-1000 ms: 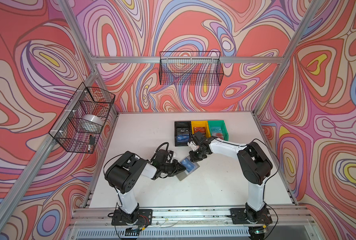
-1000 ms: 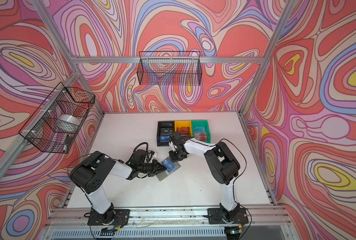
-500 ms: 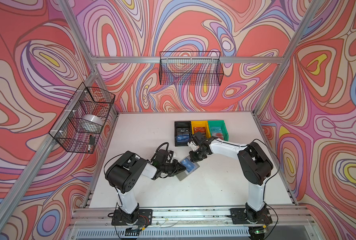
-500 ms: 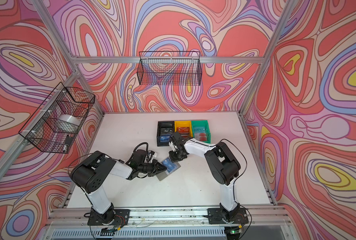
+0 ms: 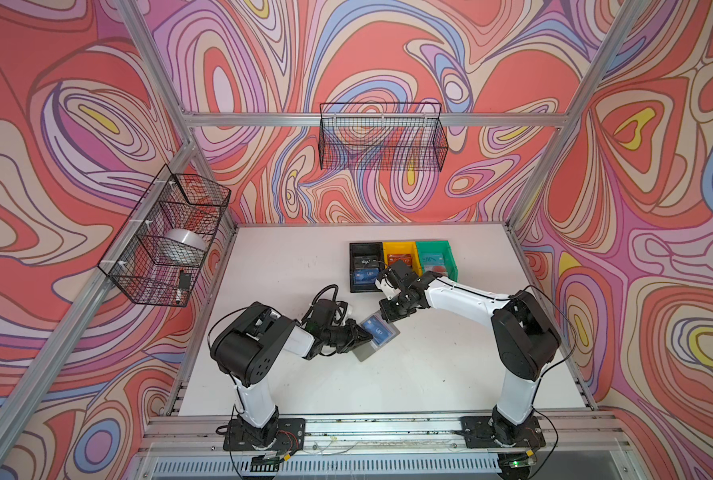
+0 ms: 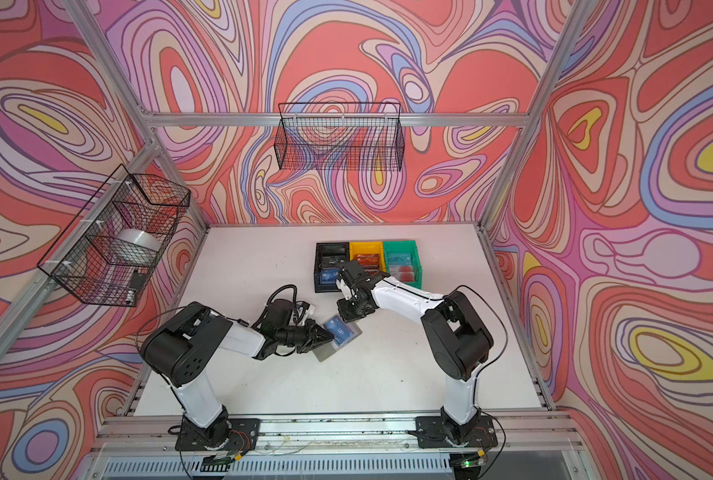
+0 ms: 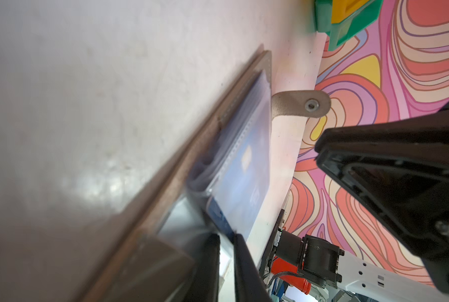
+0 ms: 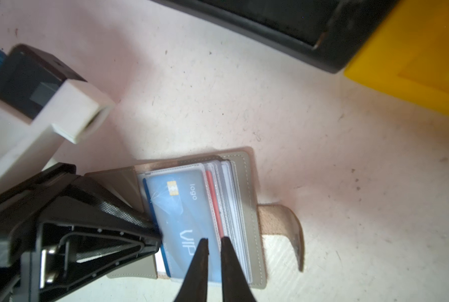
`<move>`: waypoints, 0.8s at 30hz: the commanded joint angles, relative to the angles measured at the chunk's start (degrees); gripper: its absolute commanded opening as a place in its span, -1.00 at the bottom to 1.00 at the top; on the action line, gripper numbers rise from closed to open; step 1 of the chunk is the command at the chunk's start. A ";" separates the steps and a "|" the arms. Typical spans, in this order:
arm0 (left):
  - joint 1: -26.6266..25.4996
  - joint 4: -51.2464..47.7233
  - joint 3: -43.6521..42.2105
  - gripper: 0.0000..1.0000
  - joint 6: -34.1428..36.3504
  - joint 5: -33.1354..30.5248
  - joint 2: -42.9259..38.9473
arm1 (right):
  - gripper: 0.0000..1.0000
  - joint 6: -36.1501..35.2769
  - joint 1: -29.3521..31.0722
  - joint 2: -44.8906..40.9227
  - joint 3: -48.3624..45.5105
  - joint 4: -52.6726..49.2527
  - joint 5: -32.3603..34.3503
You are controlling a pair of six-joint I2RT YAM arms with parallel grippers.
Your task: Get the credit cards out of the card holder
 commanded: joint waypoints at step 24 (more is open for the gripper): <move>-0.45 0.24 -2.63 -0.69 -0.17 -2.41 -0.62 | -0.81 0.15 1.99 7.41 0.88 -2.78 3.55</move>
